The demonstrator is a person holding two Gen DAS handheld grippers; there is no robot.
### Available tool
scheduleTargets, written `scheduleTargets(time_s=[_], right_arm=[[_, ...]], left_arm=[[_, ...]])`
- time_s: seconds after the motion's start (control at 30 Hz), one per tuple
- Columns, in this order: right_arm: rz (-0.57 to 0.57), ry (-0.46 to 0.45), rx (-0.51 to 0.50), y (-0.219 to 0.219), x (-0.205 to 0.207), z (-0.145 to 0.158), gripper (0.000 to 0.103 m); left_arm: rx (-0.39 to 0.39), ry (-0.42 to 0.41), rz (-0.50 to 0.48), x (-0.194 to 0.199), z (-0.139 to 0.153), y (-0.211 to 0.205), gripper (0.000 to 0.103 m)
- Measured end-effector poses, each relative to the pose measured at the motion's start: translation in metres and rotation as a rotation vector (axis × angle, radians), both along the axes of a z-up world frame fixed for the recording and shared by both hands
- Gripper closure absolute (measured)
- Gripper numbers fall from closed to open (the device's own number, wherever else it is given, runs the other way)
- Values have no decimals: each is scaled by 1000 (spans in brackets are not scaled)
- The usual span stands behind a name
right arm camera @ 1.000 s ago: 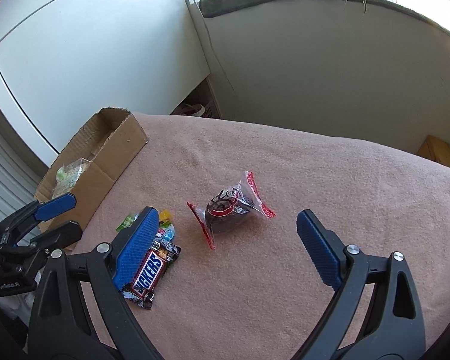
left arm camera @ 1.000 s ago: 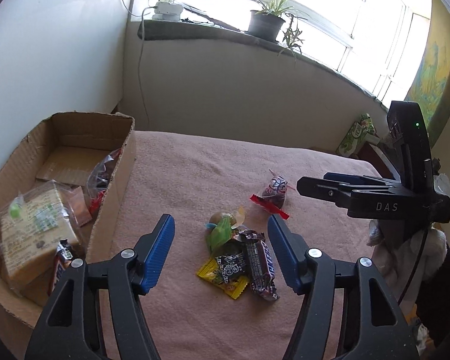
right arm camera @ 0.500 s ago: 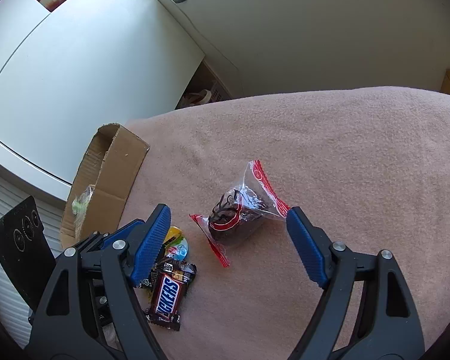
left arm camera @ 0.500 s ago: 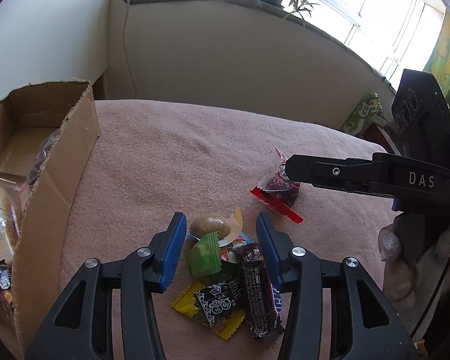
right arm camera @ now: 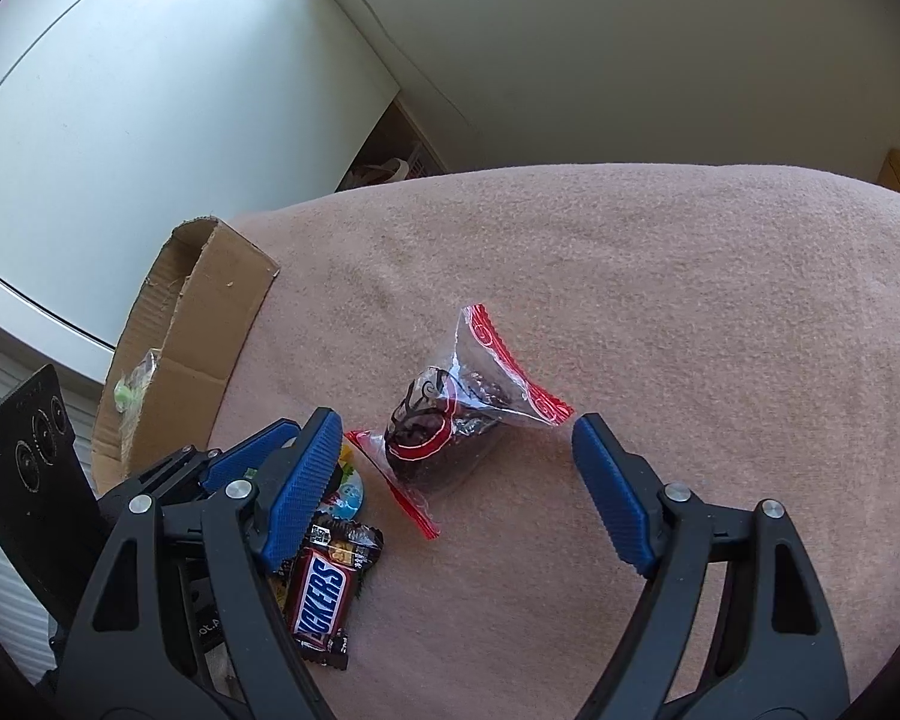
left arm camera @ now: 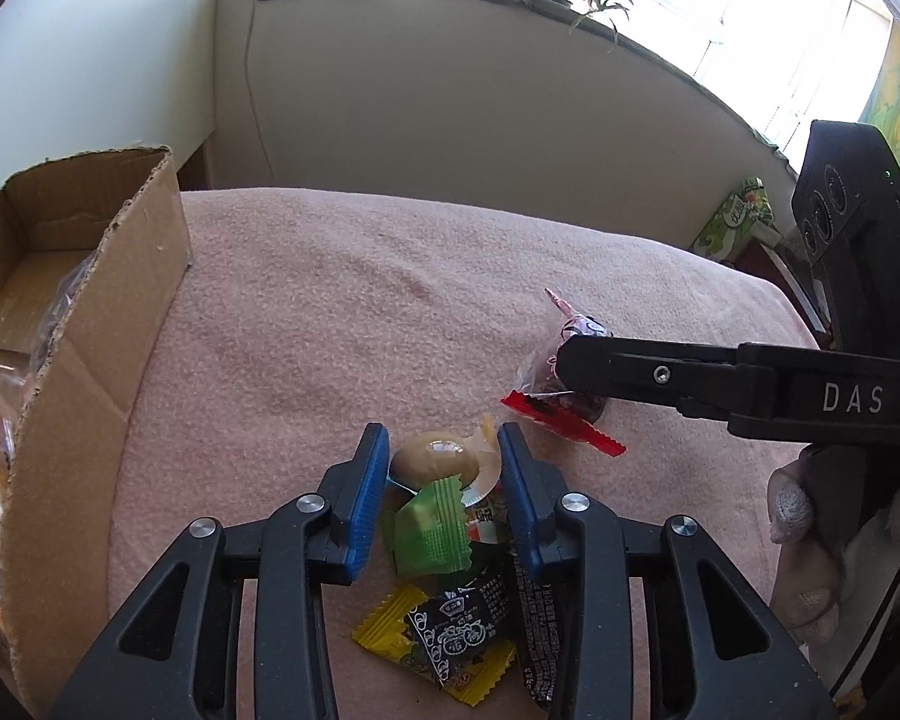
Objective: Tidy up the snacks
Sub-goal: 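Grasp the red-striped pastry bag with the right gripper while the left gripper grasps the brown round candy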
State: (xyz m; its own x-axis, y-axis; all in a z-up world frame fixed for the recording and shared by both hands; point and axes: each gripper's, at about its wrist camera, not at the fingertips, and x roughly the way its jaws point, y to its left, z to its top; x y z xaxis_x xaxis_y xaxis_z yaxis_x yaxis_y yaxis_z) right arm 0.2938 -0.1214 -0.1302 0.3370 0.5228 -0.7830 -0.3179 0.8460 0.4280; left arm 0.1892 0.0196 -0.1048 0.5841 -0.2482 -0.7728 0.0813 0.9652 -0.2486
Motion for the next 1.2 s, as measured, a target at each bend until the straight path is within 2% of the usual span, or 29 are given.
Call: scheduleTargets(time_s=[0.07,0.13,0.17,0.2,0.3,0.73,1.2], right_arm=[[6,11,3,2,2,-4,28],[3,2,-17,4,3,-4,45],[14,8,-10,6,3,-4,49],[23,20,3,6,4,-5,58],[35,12,7,11,2,-6,65],[13,-53,36,-2,-8,6,67],[28,-162,53,2,-27,54,67]], left_arm=[[7,-5,-2,0,0,-1,69],[15,-11,-6,0,0,-1,69],[17,-13,-7,-1,0,-1,70],[17,-14,-8,0,0,-1,70],[20,-21,-10,1,0,0,71],[15,-65,-2,-8,11,4,73],[10,-187,24,-34,55,22,73]])
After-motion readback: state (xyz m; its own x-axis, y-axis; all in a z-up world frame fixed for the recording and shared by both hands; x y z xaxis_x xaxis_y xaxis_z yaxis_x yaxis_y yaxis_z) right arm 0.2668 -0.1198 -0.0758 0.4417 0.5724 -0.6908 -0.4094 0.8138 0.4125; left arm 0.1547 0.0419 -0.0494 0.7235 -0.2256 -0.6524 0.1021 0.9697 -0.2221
